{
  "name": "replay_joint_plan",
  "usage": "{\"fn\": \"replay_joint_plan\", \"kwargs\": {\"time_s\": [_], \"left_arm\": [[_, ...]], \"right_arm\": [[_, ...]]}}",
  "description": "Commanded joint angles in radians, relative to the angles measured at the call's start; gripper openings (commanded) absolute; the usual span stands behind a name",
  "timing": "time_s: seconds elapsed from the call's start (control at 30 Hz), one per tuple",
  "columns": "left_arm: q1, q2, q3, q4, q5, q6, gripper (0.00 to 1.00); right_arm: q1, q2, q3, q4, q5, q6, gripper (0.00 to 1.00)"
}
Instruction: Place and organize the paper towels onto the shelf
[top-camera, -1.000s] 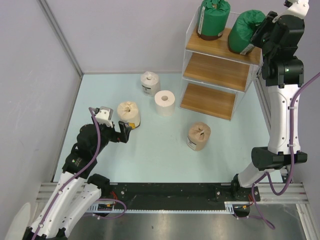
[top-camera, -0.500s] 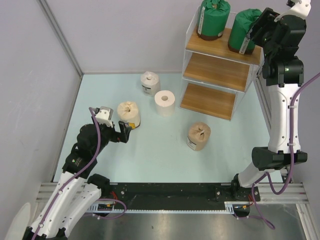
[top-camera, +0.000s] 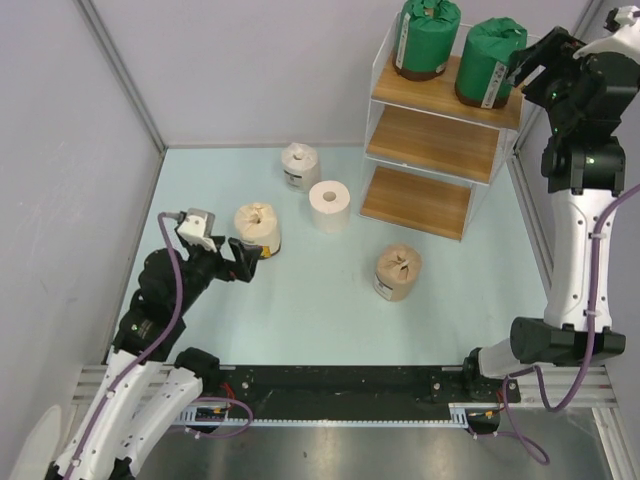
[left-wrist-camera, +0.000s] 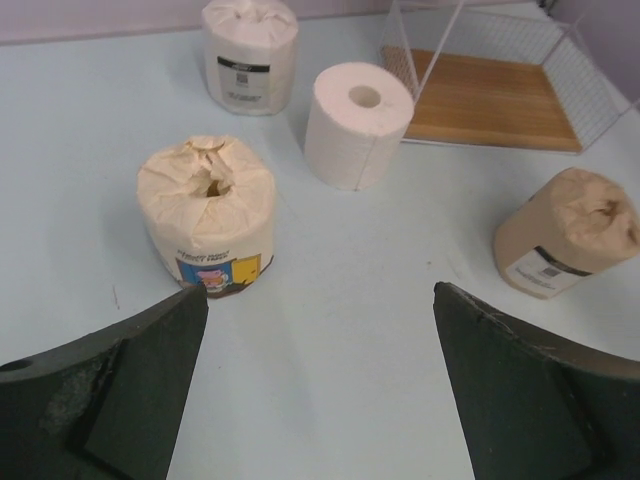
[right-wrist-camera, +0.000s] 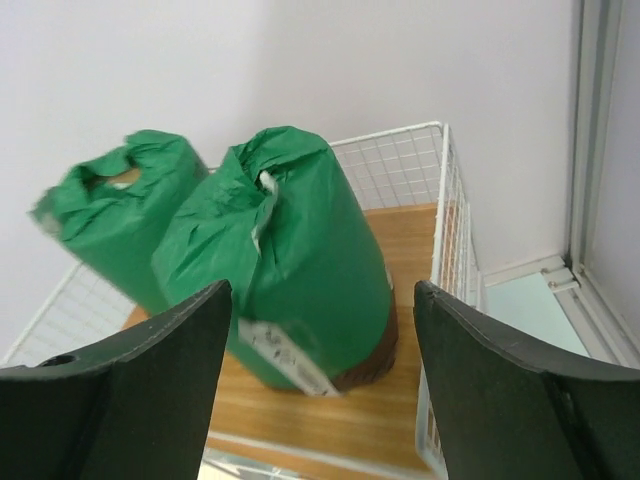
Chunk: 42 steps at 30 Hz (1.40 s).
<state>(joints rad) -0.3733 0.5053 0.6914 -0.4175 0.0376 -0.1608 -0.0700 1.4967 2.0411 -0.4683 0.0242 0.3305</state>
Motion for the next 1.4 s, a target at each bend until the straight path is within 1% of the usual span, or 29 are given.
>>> {"fn": "replay_joint_plan", "kwargs": {"time_s": [0.0, 0.13, 0.17, 0.23, 0.27, 0.3, 0.33, 0.37, 0.4, 0.43, 0.47, 0.5, 0.53, 0.57, 0.6, 0.63, 0.7, 0.73, 0.77, 0.8, 0.83, 0.87, 0.9, 1.0, 1.07, 1.23, 1.27, 1.3, 1.37], "left_arm": [[-0.007, 0.041, 0.177, 0.058, 0.117, -0.085, 1.00], [-0.032, 0.142, 0.301, 0.110, 0.168, -0.131, 1.00], [-0.045, 0.194, 0.344, 0.130, 0.165, -0.134, 1.00], [-0.116, 0.258, 0.394, 0.164, 0.122, -0.122, 1.00], [-0.145, 0.329, 0.458, 0.169, 0.102, -0.109, 1.00], [-0.209, 0.375, 0.496, 0.171, 0.082, -0.082, 1.00], [-0.235, 0.416, 0.570, 0.178, 0.050, -0.071, 1.00], [-0.272, 0.455, 0.611, 0.184, 0.045, -0.065, 1.00], [-0.283, 0.540, 0.649, 0.192, 0.045, -0.059, 1.00], [-0.289, 0.579, 0.733, 0.200, 0.050, -0.057, 1.00], [-0.297, 0.625, 0.779, 0.204, 0.062, -0.056, 1.00], [-0.300, 0.704, 0.828, 0.203, 0.065, -0.051, 1.00], [-0.300, 0.754, 0.934, 0.200, 0.071, -0.048, 1.00], [-0.302, 0.795, 0.994, 0.180, 0.077, -0.042, 1.00], [-0.303, 0.884, 1.055, 0.168, 0.079, -0.030, 1.00], [-0.305, 0.929, 1.186, 0.151, 0.084, -0.023, 1.00], [-0.308, 1.019, 1.327, 0.102, 0.087, -0.010, 1.00], [-0.308, 1.108, 1.472, 0.088, 0.085, -0.006, 1.00], [-0.308, 1.162, 1.549, 0.056, 0.084, -0.003, 1.00], [-0.308, 1.208, 1.624, 0.048, 0.076, 0.000, 1.00], [-0.308, 1.295, 1.762, 0.042, 0.073, 0.001, 0.99], [-0.308, 1.326, 1.812, 0.074, 0.064, 0.004, 1.00], [-0.308, 1.341, 1.823, 0.113, 0.055, 0.007, 1.00], [-0.308, 1.354, 1.759, 0.293, 0.000, 0.029, 1.00], [-0.306, 1.397, 1.768, 0.350, -0.027, 0.040, 1.00], [-0.291, 1.506, 1.803, 0.598, -0.111, 0.049, 1.00], [-0.285, 1.535, 1.809, 0.615, -0.110, 0.021, 1.00], [-0.280, 1.546, 1.814, 0.628, -0.107, 0.006, 1.00], [-0.276, 1.549, 1.800, 0.643, -0.102, -0.011, 1.00]], "right_arm": [[-0.007, -0.127, -0.007, 0.094, -0.079, 0.036, 0.79], [-0.007, -0.193, -0.002, 0.074, -0.078, 0.039, 0.80], [-0.008, -0.207, 0.001, 0.056, -0.058, 0.042, 0.80], [-0.008, -0.237, 0.002, 0.040, -0.044, 0.044, 0.80], [-0.008, -0.246, 0.004, 0.025, -0.044, 0.044, 0.80], [-0.008, -0.263, 0.004, 0.019, -0.046, 0.044, 0.80], [-0.008, -0.271, 0.002, 0.005, -0.044, 0.044, 0.80], [-0.008, -0.277, 0.001, 0.000, -0.040, 0.044, 0.80], [-0.008, -0.291, -0.002, -0.007, -0.032, 0.048, 0.80], [-0.008, -0.296, -0.012, -0.016, -0.026, 0.048, 0.80], [-0.008, -0.299, -0.018, -0.018, -0.026, 0.050, 0.80], [-0.008, -0.302, -0.024, -0.020, -0.026, 0.051, 0.80], [-0.008, -0.302, -0.028, -0.024, -0.026, 0.051, 0.80], [-0.008, -0.297, -0.032, -0.027, -0.032, 0.050, 0.80], [-0.007, -0.293, -0.029, -0.032, -0.035, 0.048, 0.81], [-0.008, -0.283, -0.027, -0.042, -0.033, 0.048, 0.81], [-0.008, -0.277, -0.028, -0.044, -0.026, 0.053, 0.81], [-0.008, -0.270, -0.029, -0.043, -0.026, 0.050, 0.81], [-0.008, -0.262, -0.025, -0.041, -0.026, 0.051, 0.81], [-0.008, -0.254, -0.022, -0.041, 0.000, 0.051, 0.81], [-0.010, -0.241, -0.019, -0.043, 0.009, 0.051, 0.81], [-0.010, -0.233, -0.013, -0.041, 0.013, 0.051, 0.81], [-0.011, -0.225, -0.010, -0.040, 0.014, 0.051, 0.81], [-0.011, -0.193, 0.004, -0.030, 0.026, 0.050, 0.81], [-0.013, -0.172, 0.013, -0.029, 0.036, 0.048, 0.81], [-0.014, -0.138, 0.014, 0.013, 0.025, 0.045, 0.81], [-0.014, -0.133, 0.011, 0.025, 0.010, 0.042, 0.82], [-0.014, -0.124, 0.010, 0.051, -0.047, 0.033, 0.82], [-0.014, -0.113, 0.022, 0.066, -0.088, 0.018, 0.82]]}}
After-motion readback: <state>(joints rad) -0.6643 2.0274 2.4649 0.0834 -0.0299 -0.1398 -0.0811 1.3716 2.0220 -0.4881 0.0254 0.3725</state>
